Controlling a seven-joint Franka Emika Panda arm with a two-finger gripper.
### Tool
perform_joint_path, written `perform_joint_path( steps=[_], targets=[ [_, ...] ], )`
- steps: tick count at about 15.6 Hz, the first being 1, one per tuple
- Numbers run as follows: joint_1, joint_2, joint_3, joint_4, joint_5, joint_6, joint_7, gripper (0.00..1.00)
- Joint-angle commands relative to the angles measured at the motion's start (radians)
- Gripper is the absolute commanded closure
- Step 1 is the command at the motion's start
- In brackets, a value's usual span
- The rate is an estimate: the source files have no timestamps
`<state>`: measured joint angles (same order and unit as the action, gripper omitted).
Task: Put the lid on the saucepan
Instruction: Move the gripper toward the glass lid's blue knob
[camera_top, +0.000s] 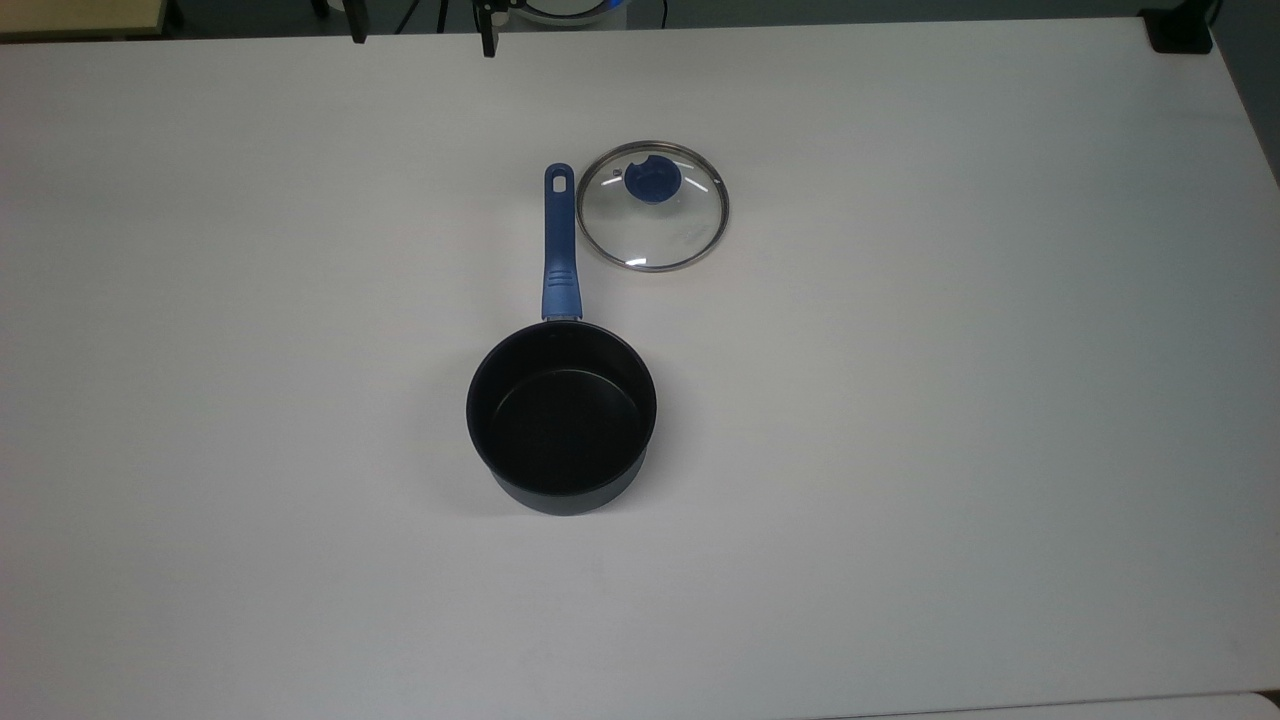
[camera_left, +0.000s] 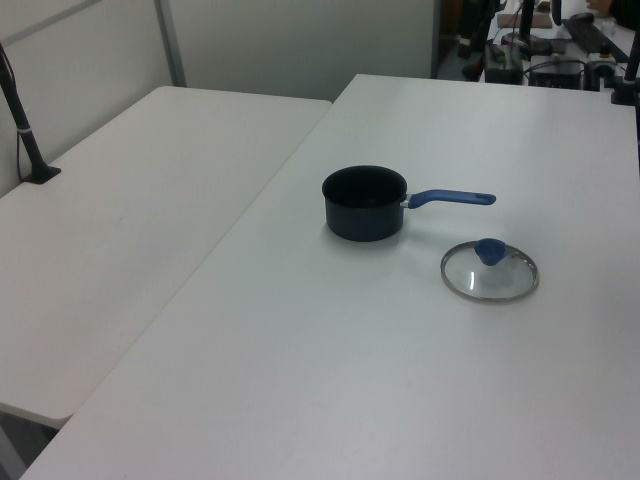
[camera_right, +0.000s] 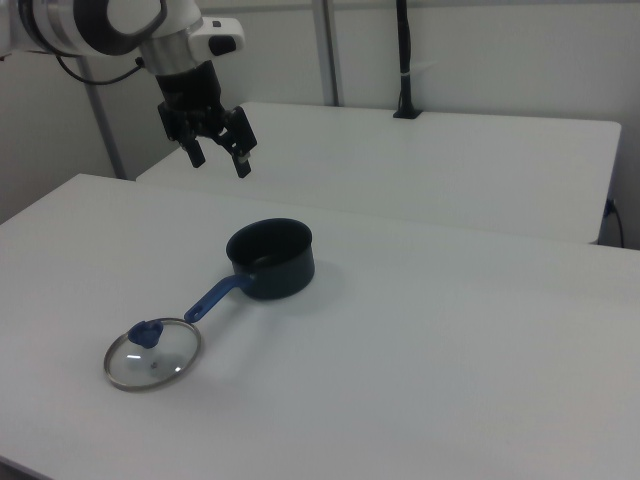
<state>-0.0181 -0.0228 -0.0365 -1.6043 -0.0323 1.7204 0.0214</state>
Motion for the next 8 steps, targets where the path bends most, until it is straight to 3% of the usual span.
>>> perform_joint_path(
  steps=[1,8],
  targets=[
    [0.024,0.001,-0.014,0.007,0.000,-0.027,-0.015,0.00],
    [0.015,-0.002,-0.014,0.003,0.000,-0.035,-0.027,0.00]
  ],
)
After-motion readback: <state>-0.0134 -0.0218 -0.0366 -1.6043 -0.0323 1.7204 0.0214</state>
